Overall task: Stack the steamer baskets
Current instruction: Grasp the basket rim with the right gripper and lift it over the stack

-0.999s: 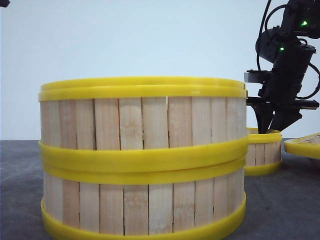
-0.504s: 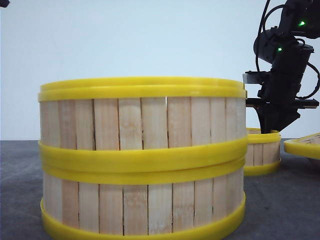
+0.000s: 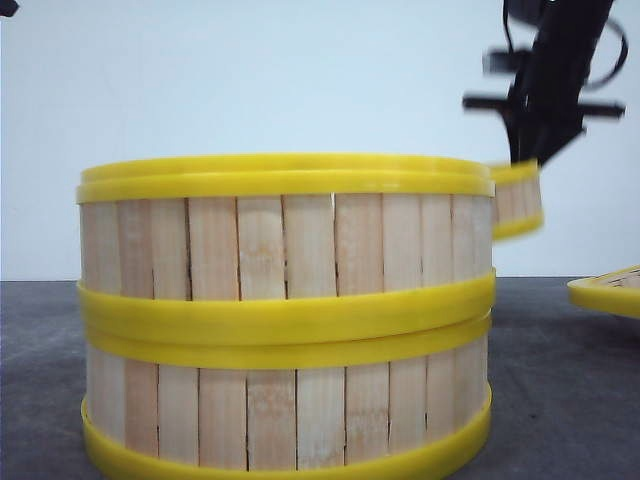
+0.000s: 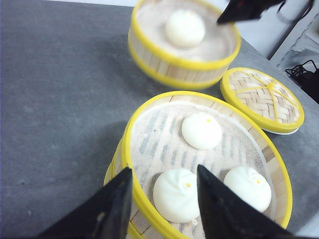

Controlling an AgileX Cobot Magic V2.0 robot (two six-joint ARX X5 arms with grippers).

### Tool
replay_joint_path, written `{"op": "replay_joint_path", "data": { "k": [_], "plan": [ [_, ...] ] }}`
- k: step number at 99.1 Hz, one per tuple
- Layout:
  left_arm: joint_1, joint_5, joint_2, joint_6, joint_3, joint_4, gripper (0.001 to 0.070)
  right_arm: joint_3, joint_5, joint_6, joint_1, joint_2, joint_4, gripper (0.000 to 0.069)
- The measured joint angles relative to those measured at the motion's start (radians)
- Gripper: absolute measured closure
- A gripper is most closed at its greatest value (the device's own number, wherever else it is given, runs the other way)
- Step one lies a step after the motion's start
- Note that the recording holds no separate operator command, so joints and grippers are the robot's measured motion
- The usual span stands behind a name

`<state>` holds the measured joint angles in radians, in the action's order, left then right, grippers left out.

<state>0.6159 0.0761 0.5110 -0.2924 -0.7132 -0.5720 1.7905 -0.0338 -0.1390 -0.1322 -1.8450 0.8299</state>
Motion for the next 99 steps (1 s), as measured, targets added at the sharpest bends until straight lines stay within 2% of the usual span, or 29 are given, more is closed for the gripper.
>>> {"op": "replay_joint_path", "data": {
  "k": [16, 64, 85, 99],
  "plan": [
    [0.0, 0.0, 0.0, 0.0, 0.0, 0.0, 0.0474, 0.027, -0.055, 0.005, -0.004, 0.125, 0.031, 0.0657],
    [0.0, 0.0, 0.0, 0.004, 0.0, 0.002, 0.0475, 0.028, -0.093, 0.087, -0.164, 0.447, 0.218, 0.0657],
    [0.0, 0.0, -0.002, 0.005, 0.0, 0.006, 0.0475, 0.025, -0.118, 0.09, -0.247, 0.502, 0.272, 0.0657],
    [0.0, 0.0, -0.013, 0.011, 0.0, 0.007, 0.0475, -0.06, -0.118, 0.09, -0.306, 0.51, 0.249, 0.0657]
  ]
}}
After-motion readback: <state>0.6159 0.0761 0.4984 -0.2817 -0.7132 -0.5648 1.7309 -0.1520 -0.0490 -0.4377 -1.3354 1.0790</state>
